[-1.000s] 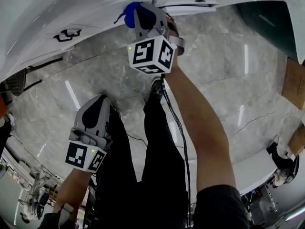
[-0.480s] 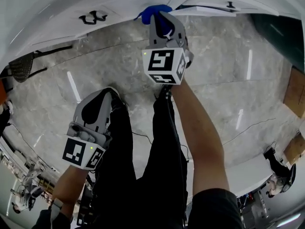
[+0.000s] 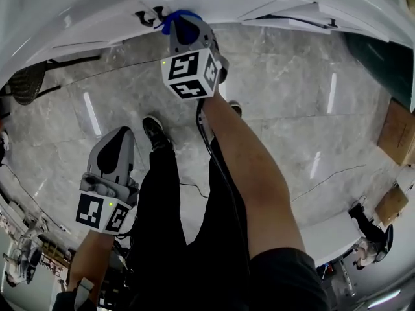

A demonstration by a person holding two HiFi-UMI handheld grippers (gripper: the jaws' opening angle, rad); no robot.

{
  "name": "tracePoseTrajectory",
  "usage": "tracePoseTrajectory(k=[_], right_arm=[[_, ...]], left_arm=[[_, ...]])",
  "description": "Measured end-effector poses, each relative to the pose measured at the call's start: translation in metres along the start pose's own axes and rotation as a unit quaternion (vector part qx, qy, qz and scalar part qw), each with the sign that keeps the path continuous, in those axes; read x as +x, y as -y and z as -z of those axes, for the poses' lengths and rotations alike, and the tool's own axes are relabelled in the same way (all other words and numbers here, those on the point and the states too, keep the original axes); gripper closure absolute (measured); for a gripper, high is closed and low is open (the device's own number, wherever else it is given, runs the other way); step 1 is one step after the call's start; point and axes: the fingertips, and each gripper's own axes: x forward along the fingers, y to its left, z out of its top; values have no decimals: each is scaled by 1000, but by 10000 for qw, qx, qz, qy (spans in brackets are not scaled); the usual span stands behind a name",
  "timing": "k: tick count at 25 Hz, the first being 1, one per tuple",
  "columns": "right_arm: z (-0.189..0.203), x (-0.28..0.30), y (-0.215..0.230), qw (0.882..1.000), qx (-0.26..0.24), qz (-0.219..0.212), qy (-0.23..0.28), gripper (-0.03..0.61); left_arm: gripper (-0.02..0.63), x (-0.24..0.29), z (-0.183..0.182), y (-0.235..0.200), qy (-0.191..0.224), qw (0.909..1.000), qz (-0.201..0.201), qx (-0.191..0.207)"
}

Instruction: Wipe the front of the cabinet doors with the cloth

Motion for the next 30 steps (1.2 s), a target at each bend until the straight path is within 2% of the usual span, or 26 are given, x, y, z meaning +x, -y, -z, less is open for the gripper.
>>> tracePoseTrajectory(k=[7,10,15,22,26,30], right_arm=[[9,8,15,9998,-207,-20,-56,549],[20,1,43,9999,-17,61,-84,549],[41,-17,94,9997,-68,215,-138,549],[83,-39,170,9953,633,636,-374,549],[92,-54,189,9936,700,803,-384,549],[99,-77,215,9865,924,1289,-397,549]], left_arm=[[615,19,8,13,-77,9999,96,-32],[615,33,10,26,-98,9998,153,-33],[615,58,16,57,-166,9995,279,-22],[615,83,18,97,-236,9988,435,20],[615,89,20,109,-259,9984,493,33],[615,84,19,112,-228,9983,535,70]])
